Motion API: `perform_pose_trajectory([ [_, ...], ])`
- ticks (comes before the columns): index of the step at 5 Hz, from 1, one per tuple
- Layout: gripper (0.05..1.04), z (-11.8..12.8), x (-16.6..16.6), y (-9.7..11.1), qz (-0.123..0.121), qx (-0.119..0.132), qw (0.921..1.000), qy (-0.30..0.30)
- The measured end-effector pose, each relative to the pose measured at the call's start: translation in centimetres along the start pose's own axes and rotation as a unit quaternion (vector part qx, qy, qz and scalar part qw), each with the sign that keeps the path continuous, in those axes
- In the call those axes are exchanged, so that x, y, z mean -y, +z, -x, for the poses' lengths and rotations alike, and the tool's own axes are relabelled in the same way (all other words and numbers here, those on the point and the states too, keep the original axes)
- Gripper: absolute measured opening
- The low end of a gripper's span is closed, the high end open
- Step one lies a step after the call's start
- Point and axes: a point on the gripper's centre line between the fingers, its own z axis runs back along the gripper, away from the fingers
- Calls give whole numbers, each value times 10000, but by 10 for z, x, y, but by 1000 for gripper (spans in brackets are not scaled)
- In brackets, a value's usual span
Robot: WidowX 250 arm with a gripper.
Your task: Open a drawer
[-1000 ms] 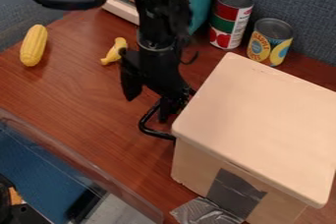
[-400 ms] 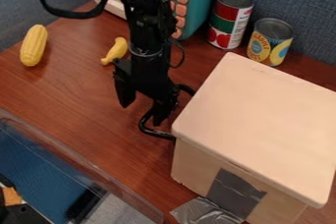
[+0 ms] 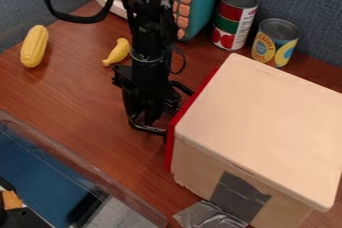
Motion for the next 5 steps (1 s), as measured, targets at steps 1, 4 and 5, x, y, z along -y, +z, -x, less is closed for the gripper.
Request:
perform_pose_trajectory([
  [1, 171, 1, -8, 2, -12, -90, 10000, 6],
  [4, 129, 12, -60, 0, -116, -247, 9985, 468],
  [5, 129, 13, -66, -1, -135, -248, 9983, 513],
])
